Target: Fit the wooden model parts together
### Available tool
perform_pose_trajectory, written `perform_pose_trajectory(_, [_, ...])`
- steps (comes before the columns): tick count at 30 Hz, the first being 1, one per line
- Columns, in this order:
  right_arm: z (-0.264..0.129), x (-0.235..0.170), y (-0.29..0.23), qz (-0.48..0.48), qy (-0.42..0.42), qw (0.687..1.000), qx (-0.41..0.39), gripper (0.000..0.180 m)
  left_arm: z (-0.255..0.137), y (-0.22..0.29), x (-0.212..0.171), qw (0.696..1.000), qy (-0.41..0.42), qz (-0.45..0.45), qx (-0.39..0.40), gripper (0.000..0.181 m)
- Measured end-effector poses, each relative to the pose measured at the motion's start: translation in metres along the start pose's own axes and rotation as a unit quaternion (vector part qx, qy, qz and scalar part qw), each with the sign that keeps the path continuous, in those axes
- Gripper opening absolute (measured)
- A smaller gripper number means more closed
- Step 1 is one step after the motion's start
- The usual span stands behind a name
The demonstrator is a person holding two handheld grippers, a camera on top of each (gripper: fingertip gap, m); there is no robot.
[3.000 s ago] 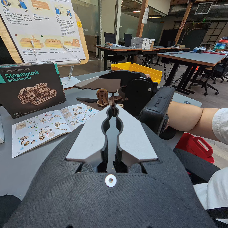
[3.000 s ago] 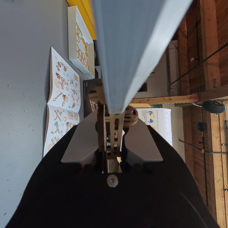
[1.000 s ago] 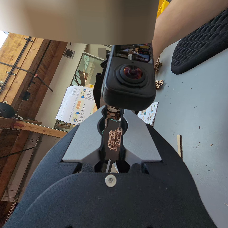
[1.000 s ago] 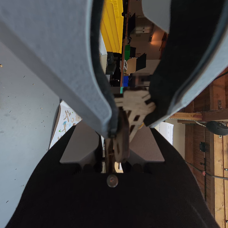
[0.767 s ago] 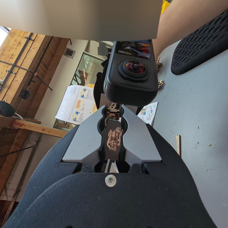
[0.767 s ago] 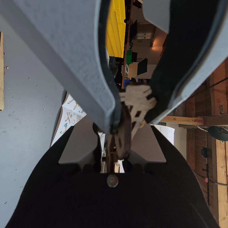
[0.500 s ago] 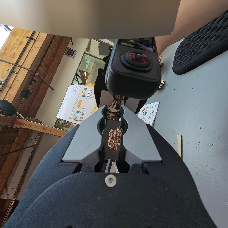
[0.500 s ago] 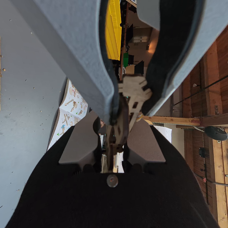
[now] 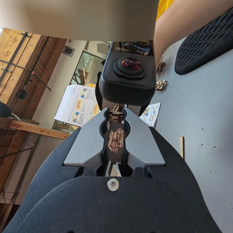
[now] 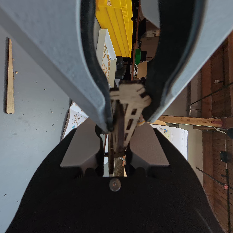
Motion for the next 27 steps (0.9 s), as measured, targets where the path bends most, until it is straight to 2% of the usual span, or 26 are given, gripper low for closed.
perform_pose_trajectory(4, [-0.0041, 0.0059, 0.0011, 0.026, 0.016, 0.999, 0.014, 0.032, -0.0001, -0.0004, 0.0008, 1.0, 0.0, 0.015, 0.009, 0.017])
perform_pose_trajectory(8, [-0.0041, 0.0034, 0.005, 0.004, 0.011, 1.0, -0.014, 0.022, -0.0013, -0.0019, 0.0046, 1.0, 0.016, -0.006, 0.008, 0.017])
perform_pose_trajectory(10, [-0.0034, 0.0034, 0.0032, 0.017, 0.014, 1.0, 0.0, 0.02, -0.0006, -0.0005, 0.0042, 1.0, 0.009, 0.01, 0.011, 0.017])
perform_pose_trajectory(27, [-0.0035, 0.005, 0.0023, 0.046, 0.01, 0.999, 0.01, 0.017, 0.0052, 0.0001, 0.0001, 1.0, -0.013, 0.015, 0.005, 0.017])
Point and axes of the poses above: each gripper's, where its closed fingertips meet, z out along the fingers, x out of its top, y = z × x across the jaws, the point moved 5 cm from there along -z, back along the fingers, and after that the axes turned 7 degrees about z, right-handed, at the moved point
